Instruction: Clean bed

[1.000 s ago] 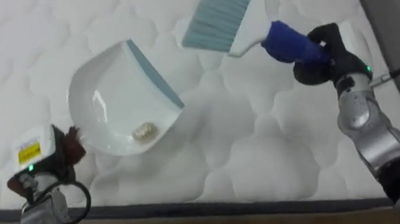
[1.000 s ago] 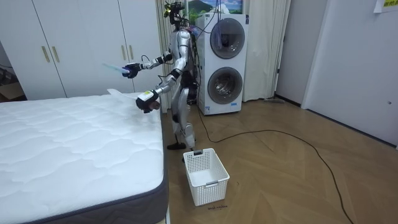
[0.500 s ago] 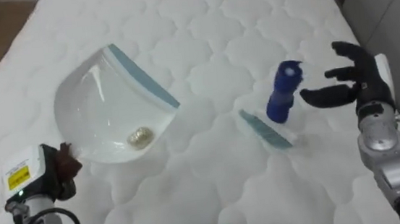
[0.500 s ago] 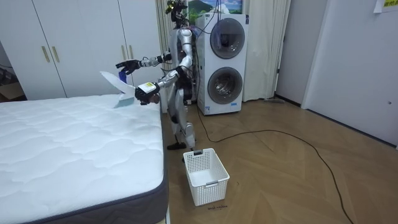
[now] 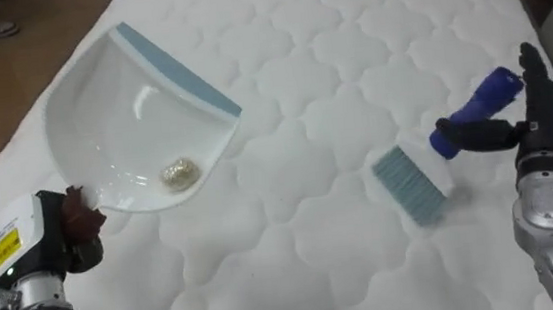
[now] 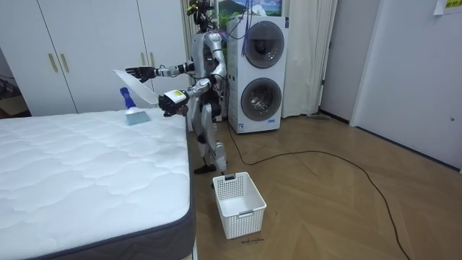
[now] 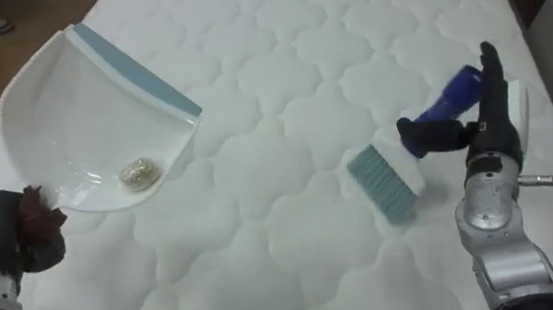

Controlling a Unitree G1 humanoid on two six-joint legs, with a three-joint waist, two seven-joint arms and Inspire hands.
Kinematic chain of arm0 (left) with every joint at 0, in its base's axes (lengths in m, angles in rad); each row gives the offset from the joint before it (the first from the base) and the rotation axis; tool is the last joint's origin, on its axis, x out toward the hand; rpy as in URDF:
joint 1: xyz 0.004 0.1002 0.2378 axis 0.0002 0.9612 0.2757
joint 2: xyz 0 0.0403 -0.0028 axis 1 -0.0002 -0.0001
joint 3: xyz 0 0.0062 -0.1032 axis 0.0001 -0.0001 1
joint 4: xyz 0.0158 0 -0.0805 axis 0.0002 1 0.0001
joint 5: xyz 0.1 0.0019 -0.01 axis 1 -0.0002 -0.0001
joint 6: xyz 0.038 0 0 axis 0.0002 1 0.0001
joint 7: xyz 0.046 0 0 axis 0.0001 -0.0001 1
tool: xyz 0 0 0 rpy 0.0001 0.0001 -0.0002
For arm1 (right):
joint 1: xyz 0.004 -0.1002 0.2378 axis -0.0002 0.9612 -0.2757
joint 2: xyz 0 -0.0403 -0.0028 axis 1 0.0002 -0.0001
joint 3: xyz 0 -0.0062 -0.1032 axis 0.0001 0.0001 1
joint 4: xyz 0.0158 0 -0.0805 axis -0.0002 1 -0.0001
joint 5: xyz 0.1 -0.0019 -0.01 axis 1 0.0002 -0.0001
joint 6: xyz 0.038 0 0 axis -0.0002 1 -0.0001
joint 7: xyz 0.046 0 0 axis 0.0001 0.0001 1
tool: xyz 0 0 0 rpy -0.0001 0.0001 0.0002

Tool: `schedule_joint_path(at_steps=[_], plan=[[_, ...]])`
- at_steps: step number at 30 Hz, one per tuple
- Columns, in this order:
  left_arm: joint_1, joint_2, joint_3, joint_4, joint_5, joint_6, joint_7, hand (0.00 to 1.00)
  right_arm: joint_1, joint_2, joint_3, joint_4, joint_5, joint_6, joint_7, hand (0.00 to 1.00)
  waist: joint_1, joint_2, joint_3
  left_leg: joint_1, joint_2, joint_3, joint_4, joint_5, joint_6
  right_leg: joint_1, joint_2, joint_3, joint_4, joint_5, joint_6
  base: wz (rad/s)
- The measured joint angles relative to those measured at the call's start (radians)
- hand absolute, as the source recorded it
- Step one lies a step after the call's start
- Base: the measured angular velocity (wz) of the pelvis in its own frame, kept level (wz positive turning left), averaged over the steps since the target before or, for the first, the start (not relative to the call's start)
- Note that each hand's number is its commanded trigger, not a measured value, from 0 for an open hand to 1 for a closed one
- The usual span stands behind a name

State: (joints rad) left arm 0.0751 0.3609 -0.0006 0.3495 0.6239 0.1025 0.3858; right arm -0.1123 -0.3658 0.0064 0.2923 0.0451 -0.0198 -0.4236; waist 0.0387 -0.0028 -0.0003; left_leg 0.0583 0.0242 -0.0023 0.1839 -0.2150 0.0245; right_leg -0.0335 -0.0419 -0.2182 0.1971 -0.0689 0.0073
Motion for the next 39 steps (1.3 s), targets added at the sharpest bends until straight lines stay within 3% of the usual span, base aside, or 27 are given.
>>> schedule_joint_path(at_steps=[4, 7, 9, 12, 15, 17, 18, 19, 20, 21, 22, 23, 24, 25, 26, 27, 28, 30, 32, 34, 36, 39], plan=[[0.058, -0.006, 0.011, -0.055, 0.001, 0.005, -0.006, 1.0, 0.0, 0.0, 0.0, -0.003, 0.009, 0.001, -0.002, 0.0, 0.014, -0.001, -0.0003, 0.001, 0.0, -0.008, 0.007, 0.0, -0.001, 0.011, 0.005, -0.007, -0.012, -0.002, -0.001, 0.08], [0.06, -0.039, 0.019, -0.054, 0.007, 0.004, -0.006, 1.0, -0.001, 0.0, 0.006, -0.003, 0.008, 0.001, -0.006, 0.0, 0.048, -0.002, -0.0011, -0.002, 0.0, -0.021, 0.014, 0.001, -0.003, 0.015, 0.005, -0.006, -0.009, -0.011, -0.004, 0.11], [0.073, -0.046, 0.027, -0.054, 0.007, 0.0, -0.006, 1.0, -0.002, 0.0, 0.009, -0.01, 0.008, 0.001, -0.008, 0.0, 0.06, -0.005, -0.0028, -0.011, -0.001, -0.032, 0.018, 0.002, -0.007, 0.015, 0.005, -0.009, -0.008, -0.018, -0.006, 0.26], [0.081, -0.069, 0.05, -0.055, 0.023, 0.001, -0.006, 1.0, -0.001, 0.0, 0.008, -0.027, -0.012, 0.001, -0.024, 0.0, 0.065, -0.009, -0.0029, -0.048, -0.003, -0.067, 0.056, 0.0, -0.014, 0.016, -0.005, -0.063, 0.012, -0.038, -0.012, 0.57], [0.083, -0.076, 0.056, -0.053, 0.019, -0.008, -0.006, 1.0, -0.002, 0.0, 0.005, -0.03, -0.011, -0.002, -0.025, 0.0, 0.07, -0.015, -0.001, -0.075, -0.002, -0.05, 0.089, 0.005, -0.023, 0.029, -0.02, -0.119, 0.041, -0.074, -0.018, 0.89], [0.082, -0.076, 0.067, -0.053, 0.017, -0.019, -0.006, 1.0, -0.003, 0.0, 0.002, -0.03, -0.011, -0.002, -0.036, 0.0, 0.069, -0.024, -0.0007, -0.098, 0.014, 0.028, 0.093, 0.017, -0.032, 0.036, -0.031, -0.159, 0.06, -0.099, -0.023, 1.11], [0.082, -0.076, 0.074, -0.053, 0.017, -0.022, -0.006, 1.0, -0.003, 0.0, 0.0, -0.031, -0.011, -0.002, -0.046, 0.0, 0.066, -0.034, -0.0029, -0.115, 0.028, 0.091, 0.097, 0.033, -0.036, 0.042, -0.035, -0.18, 0.062, -0.113, -0.028, 1.25], [0.081, -0.076, 0.08, -0.053, 0.017, -0.022, -0.006, 1.0, -0.006, -0.001, -0.005, -0.036, -0.012, -0.003, -0.052, 0.0, 0.065, -0.042, -0.0018, -0.132, 0.046, 0.159, 0.096, 0.055, -0.037, 0.048, -0.048, -0.225, 0.054, -0.124, -0.031, 1.52], [0.081, -0.077, 0.084, -0.053, 0.018, -0.021, -0.007, 1.0, -0.006, -0.002, -0.017, -0.048, -0.014, -0.003, -0.055, 0.0, 0.064, -0.045, -0.0005, -0.142, 0.073, 0.246, 0.1, 0.075, -0.036, 0.056, -0.063, -0.304, 0.047, -0.13, -0.037, 1.32], [0.078, -0.077, 0.084, -0.053, 0.018, -0.021, -0.007, 1.0, -0.006, -0.004, -0.026, -0.057, -0.015, -0.003, -0.056, 0.0, 0.059, -0.045, 0.001, -0.152, 0.09, 0.293, 0.112, 0.079, -0.032, 0.056, -0.067, -0.347, 0.041, -0.131, -0.038, 1.39], [0.073, -0.078, 0.084, -0.053, 0.018, -0.021, -0.008, 1.0, -0.008, -0.012, -0.04, -0.069, -0.019, -0.003, -0.057, 0.0, 0.043, -0.039, 0.0061, -0.176, 0.126, 0.388, 0.177, 0.064, -0.017, 0.067, -0.08, -0.447, 0.041, -0.135, -0.037, 1.09], [0.074, -0.078, 0.084, -0.053, 0.018, -0.021, -0.008, 1.0, -0.008, -0.017, -0.041, -0.069, -0.029, -0.003, -0.057, 0.0, 0.044, -0.037, 0.007, -0.179, 0.144, 0.429, 0.213, 0.047, -0.013, 0.075, -0.084, -0.489, 0.041, -0.137, -0.035, 1.25], [0.075, -0.078, 0.085, -0.053, 0.018, -0.018, -0.009, 1.0, -0.008, -0.025, -0.042, -0.069, -0.046, -0.003, -0.056, 0.0, 0.039, -0.03, 0.0098, -0.175, 0.18, 0.493, 0.271, 0.016, -0.016, 0.096, -0.089, -0.567, 0.04, -0.142, -0.029, 1.15], [0.068, -0.079, 0.085, -0.053, 0.017, -0.017, -0.015, 1.0, -0.011, -0.031, -0.044, -0.07, -0.049, -0.003, -0.056, 0.0, 0.032, -0.022, 0.0155, -0.178, 0.198, 0.523, 0.286, 0.003, -0.024, 0.116, -0.091, -0.616, 0.047, -0.147, -0.021, 1.15], [0.062, -0.079, 0.085, -0.053, 0.017, -0.016, -0.021, 1.0, -0.017, -0.033, -0.045, -0.069, -0.049, -0.002, -0.055, 0.0, 0.028, -0.017, 0.0234, -0.186, 0.192, 0.522, 0.265, 0.003, -0.024, 0.121, -0.092, -0.633, 0.053, -0.146, -0.018, 1.11], [0.05, -0.079, 0.082, -0.046, 0.018, -0.014, -0.029, 1.0, -0.022, -0.032, -0.045, -0.069, -0.054, -0.001, -0.054, 0.0, 0.018, -0.014, 0.0257, -0.192, 0.169, 0.505, 0.226, 0.005, -0.021, 0.113, -0.094, -0.642, 0.068, -0.149, -0.01, 1.08], [0.036, -0.081, 0.075, -0.034, 0.015, -0.011, -0.031, 1.0, -0.021, -0.03, -0.044, -0.067, -0.059, -0.001, -0.051, 0.0, 0.01, -0.019, 0.0257, -0.197, 0.137, 0.481, 0.187, 0.028, -0.009, 0.107, -0.104, -0.635, 0.061, -0.148, -0.005, 1.04], [0.039, -0.089, 0.071, -0.033, 0.016, -0.011, -0.035, 1.0, -0.021, -0.028, -0.043, -0.07, -0.058, -0.001, -0.048, 0.0, 0.016, -0.02, 0.0235, -0.196, 0.1, 0.456, 0.14, 0.054, 0.008, 0.107, -0.12, -0.646, 0.06, -0.142, 0.004, 0.74], [0.039, -0.09, 0.077, -0.034, 0.022, -0.011, -0.04, 1.0, -0.021, -0.024, -0.038, -0.07, -0.058, -0.001, -0.048, 0.0, 0.028, -0.018, 0.0222, -0.2, 0.086, 0.434, 0.134, 0.058, 0.012, 0.114, -0.126, -0.666, 0.061, -0.136, 0.013, 0.48], [0.039, -0.089, 0.078, -0.033, 0.032, -0.013, -0.043, 1.0, -0.013, -0.019, -0.02, -0.069, -0.071, -0.001, -0.051, 0.0, 0.048, -0.02, 0.0135, -0.196, 0.065, 0.407, 0.129, 0.057, 0.02, 0.123, -0.134, -0.647, 0.075, -0.132, 0.022, 0.47], [0.043, -0.089, 0.077, -0.033, 0.035, -0.015, -0.043, 1.0, -0.013, -0.018, 0.005, -0.068, -0.094, -0.001, -0.054, 0.0, 0.057, -0.017, 0.0117, -0.192, 0.048, 0.382, 0.127, 0.055, 0.029, 0.125, -0.15, -0.623, 0.112, -0.137, 0.03, 0.39], [0.042, -0.092, 0.075, -0.033, 0.034, -0.024, -0.045, 1.0, 0.006, -0.015, 0.031, -0.067, -0.094, -0.001, -0.055, 0.0, 0.067, -0.009, 0.0069, -0.185, 0.014, 0.319, 0.12, 0.056, 0.049, 0.115, -0.176, -0.543, 0.181, -0.138, 0.032, 0.55]])
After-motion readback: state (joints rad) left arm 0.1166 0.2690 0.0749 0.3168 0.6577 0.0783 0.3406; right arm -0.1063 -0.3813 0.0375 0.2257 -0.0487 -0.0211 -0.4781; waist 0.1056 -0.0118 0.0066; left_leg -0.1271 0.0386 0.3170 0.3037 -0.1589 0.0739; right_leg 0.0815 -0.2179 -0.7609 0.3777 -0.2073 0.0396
